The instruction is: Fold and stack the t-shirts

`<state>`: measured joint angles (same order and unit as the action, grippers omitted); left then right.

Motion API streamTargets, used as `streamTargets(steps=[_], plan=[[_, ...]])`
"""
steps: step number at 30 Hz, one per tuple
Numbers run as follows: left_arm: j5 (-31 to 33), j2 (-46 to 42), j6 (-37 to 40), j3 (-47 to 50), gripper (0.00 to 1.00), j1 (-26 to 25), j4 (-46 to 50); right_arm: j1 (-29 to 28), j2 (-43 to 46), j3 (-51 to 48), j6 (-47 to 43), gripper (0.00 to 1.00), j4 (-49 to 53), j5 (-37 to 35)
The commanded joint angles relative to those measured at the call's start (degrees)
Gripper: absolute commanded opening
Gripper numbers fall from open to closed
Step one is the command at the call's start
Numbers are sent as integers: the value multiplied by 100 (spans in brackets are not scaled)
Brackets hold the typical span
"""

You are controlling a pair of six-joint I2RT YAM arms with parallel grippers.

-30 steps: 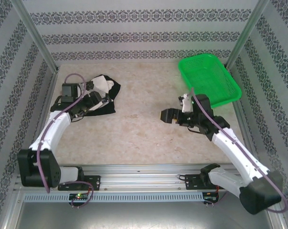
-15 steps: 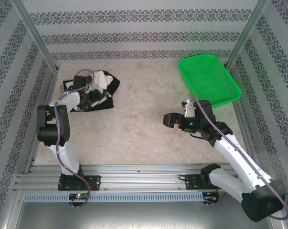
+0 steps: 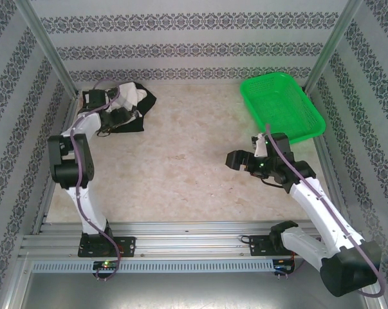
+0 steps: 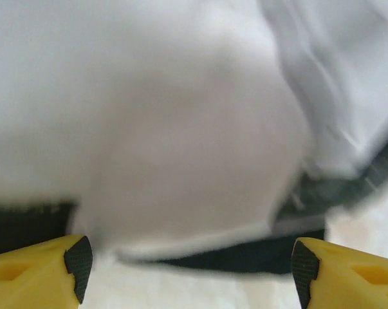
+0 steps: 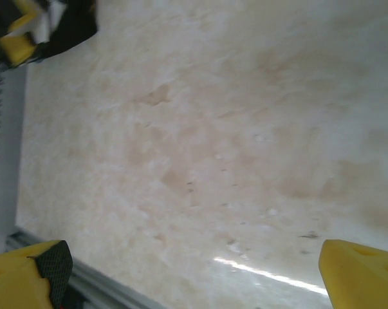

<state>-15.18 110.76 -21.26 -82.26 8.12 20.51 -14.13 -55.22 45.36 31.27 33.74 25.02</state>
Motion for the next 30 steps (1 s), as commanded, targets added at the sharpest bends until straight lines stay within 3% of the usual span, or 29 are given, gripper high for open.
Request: streamTargets(steps=[1,5,9,14,16,19,21,23,26,27,28,29,30], plan=[[-501,-1554,-273,1000,86,-109,-658,369,371,149,-657,98,620,-951],[-393,-3228,-312,2681,89,-109,-1352,1175,946,-263,-1234,98,343,-2032],[332,-4497,-276,4321,98,-100,-2123,2110,1223,-1228,-1322,98,-1219,-2283],[1108,-4887,278,5412,100,-103,-3094,2161,665,-2217,-1815,98,-3869,-2855],[1247,-4750,676,6060,100,-109,-4425,2160,-34,-2530,-1825,98,-5069,-2867],[1593,-4061,893,6817,100,-109,-6585,2100,-1303,-2412,-1879,98,-5931,-2775],[1391,-3460,941,6744,100,-94,-7145,2023,-1739,-2263,-1977,98,-6471,-2745],[1029,-3284,1332,6273,100,-137,-6504,1858,-2116,-2326,-2314,98,-7495,-2673],[1014,-2520,1476,6405,100,-148,-7745,1753,-2801,-2095,-2607,98,-7857,-2191],[659,-2584,1742,6373,100,-254,-7427,1607,-2860,-2058,-2890,98,-7726,-2027],[842,-2357,1838,6449,100,-394,-7751,1462,-3067,-2153,-2933,98,-8102,-2287],[917,-1863,1798,6568,100,-416,-8679,1486,-3208,-2373,-2810,98,-8691,-2400],[883,-1758,1776,6557,100,-390,-8853,1562,-3266,-2489,-2681,98,-9008,-2480]])
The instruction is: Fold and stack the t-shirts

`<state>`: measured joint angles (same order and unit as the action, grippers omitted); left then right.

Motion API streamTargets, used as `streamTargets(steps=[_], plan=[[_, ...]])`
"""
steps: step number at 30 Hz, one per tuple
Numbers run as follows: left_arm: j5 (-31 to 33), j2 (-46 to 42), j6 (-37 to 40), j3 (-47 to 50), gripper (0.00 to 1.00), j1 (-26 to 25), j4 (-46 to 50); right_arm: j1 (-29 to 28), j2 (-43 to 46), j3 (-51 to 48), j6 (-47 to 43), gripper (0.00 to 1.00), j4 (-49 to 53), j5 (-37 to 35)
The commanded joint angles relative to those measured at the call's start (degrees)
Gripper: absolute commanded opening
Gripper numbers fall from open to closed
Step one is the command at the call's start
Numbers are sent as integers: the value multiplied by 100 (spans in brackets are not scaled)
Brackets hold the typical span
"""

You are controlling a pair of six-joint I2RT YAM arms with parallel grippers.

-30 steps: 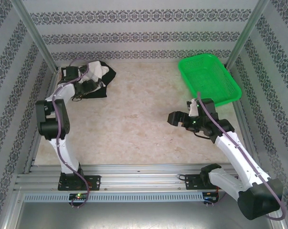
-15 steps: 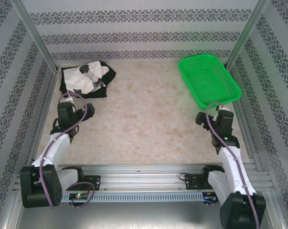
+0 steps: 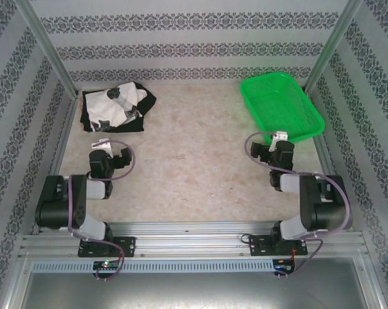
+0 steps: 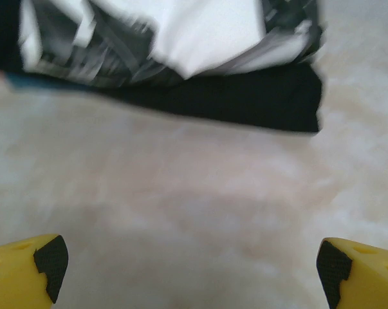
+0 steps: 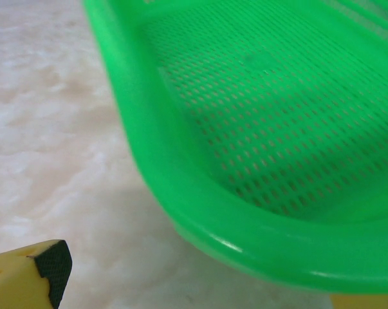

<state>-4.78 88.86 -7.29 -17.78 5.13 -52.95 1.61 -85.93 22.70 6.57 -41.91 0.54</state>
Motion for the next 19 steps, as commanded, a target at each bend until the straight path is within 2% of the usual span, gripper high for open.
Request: streamTargets(steps=[1,2,3,5,7,10,19], plan=[[-142,19,380,-94,100,-95,-383,-25,-121,-176,-260,98,-1230,-94],[-66,79,381,-200,100,-108,-289,-84,-25,-95,-292,98,-910,-210],[-169,321,397,-143,100,-108,-850,-114,-40,-115,-312,98,-989,-244],[-109,57,381,-252,100,-108,-149,-125,-29,-154,-331,98,-1058,-252],[-115,266,391,-173,100,-116,-679,-192,-2,-47,-381,98,-828,-395],[-95,191,390,-224,100,-117,-450,-221,-49,-34,-535,98,-850,-84],[-102,194,395,-215,100,-117,-484,-187,-41,-54,-500,98,-873,-37]])
